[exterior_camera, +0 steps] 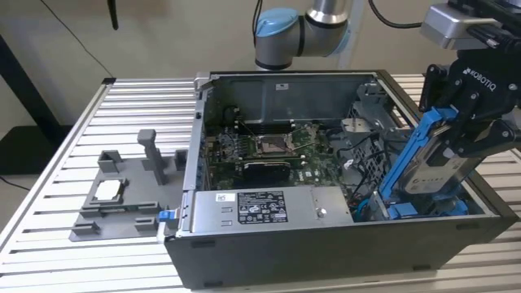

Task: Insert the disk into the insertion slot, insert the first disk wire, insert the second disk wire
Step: 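Insert the disk into the insertion slot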

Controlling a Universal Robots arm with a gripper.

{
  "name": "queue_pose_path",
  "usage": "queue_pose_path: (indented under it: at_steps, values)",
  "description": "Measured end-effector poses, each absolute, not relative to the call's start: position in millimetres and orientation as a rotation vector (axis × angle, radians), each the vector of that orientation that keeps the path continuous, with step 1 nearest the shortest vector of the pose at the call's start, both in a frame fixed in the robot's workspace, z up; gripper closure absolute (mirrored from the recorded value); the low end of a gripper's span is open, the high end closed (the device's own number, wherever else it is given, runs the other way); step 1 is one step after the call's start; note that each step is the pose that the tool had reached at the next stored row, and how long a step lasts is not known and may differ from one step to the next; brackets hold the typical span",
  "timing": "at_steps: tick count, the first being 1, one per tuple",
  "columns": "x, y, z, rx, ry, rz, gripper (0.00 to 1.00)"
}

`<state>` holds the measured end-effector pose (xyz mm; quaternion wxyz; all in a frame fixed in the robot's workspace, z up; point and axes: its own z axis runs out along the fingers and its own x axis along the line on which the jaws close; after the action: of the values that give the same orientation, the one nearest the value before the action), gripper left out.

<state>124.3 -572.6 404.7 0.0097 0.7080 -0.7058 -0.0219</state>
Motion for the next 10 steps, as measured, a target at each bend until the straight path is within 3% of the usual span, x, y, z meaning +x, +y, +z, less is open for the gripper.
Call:
queue_pose_path:
  at_steps: [10]
  values:
    - [129.0,-572.5,410.2,2.195,-2.189,-0.095,0.67]
